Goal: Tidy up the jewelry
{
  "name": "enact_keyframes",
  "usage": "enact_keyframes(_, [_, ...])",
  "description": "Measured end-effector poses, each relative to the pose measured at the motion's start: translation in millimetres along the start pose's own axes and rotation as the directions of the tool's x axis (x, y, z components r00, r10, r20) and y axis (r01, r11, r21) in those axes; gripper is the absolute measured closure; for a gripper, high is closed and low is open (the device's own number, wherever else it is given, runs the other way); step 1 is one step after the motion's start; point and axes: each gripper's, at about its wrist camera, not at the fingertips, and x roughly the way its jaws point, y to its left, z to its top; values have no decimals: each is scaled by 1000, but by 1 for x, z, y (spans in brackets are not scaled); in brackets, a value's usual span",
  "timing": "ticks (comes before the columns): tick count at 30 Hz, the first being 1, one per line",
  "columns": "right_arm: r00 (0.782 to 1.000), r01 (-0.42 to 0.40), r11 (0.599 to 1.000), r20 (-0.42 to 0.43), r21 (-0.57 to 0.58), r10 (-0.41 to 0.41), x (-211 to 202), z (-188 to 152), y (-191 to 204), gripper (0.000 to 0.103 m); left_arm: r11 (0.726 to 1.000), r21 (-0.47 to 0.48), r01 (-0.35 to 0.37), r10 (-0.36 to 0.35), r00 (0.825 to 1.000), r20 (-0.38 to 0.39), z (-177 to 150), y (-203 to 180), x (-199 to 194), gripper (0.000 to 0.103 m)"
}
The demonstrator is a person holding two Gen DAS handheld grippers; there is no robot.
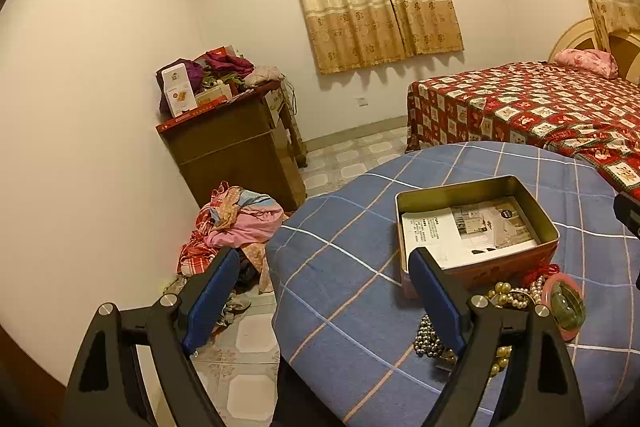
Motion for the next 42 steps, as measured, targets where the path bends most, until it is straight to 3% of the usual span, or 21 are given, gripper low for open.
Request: enact_keyframes(42, [1000,1,1000,-2,-1,-1,1,0,-2,0,1000,4,-7,7,1000,0,-1,1,4,16])
